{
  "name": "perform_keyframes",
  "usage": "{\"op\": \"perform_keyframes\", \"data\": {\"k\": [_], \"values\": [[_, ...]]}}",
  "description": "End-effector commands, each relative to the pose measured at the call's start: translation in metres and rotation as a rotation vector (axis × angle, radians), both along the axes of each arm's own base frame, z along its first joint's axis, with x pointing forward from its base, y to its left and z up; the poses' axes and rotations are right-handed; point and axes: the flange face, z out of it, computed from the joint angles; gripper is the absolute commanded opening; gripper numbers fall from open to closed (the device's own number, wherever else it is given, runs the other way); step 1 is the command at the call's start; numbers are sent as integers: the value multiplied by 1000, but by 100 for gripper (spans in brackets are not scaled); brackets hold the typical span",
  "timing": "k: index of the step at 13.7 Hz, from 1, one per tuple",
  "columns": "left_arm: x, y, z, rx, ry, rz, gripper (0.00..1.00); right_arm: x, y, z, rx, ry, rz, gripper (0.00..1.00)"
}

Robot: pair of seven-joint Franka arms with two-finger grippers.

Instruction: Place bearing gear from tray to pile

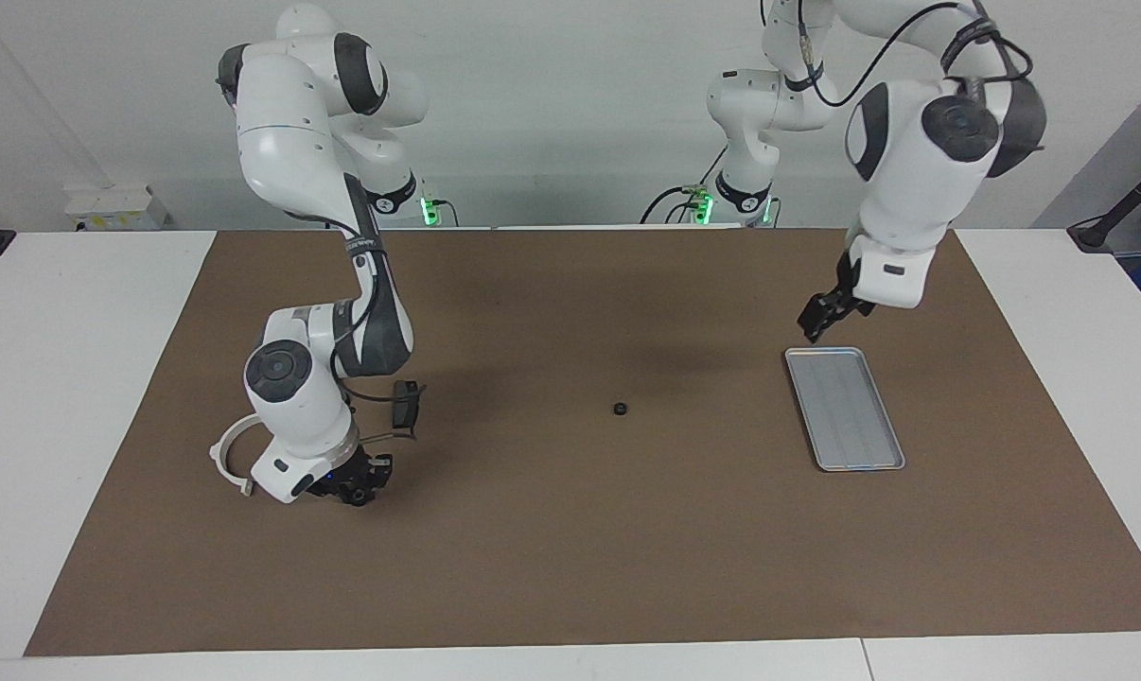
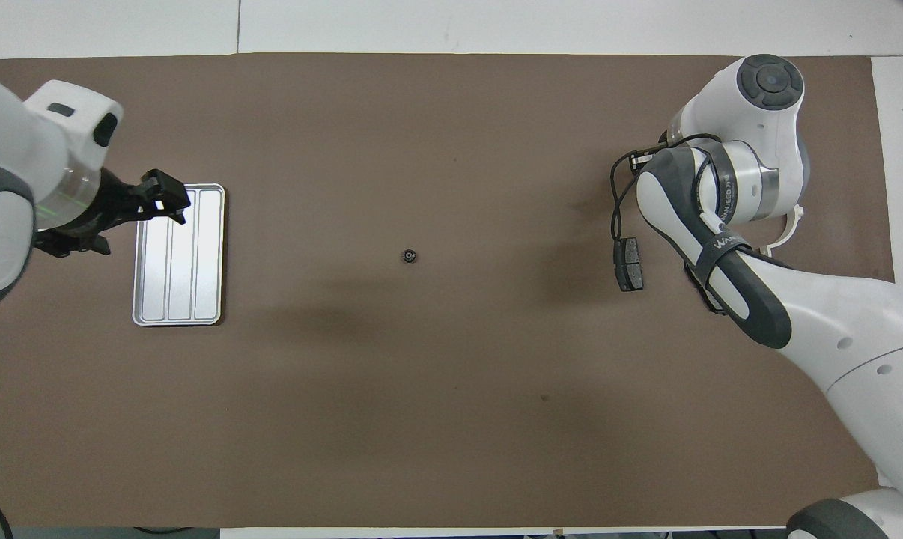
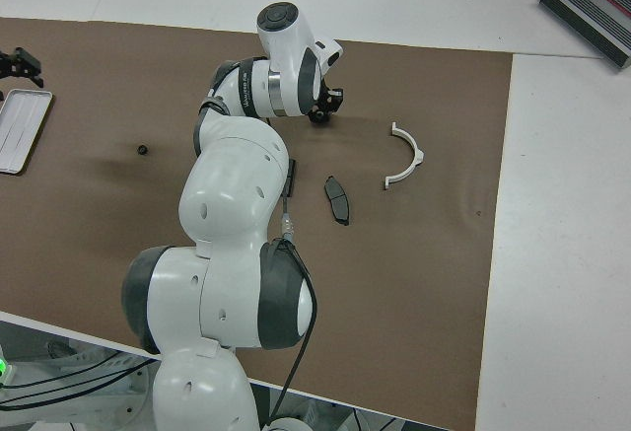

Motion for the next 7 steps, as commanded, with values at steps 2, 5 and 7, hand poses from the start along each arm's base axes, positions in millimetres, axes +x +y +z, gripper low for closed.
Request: {"op": "perform_keyframes", "data": {"k": [2,5,7], "values": [[-44,12,9,-5,19,-57,100,-13,17,14,-12,24,-24,100],[-47,22,14,-14,7,-113,100,-23,63,62,-19,55,-120,100],[-45,42,14,-60,3,-135,100,-37,119,93,-17,65,-256,100]]}}
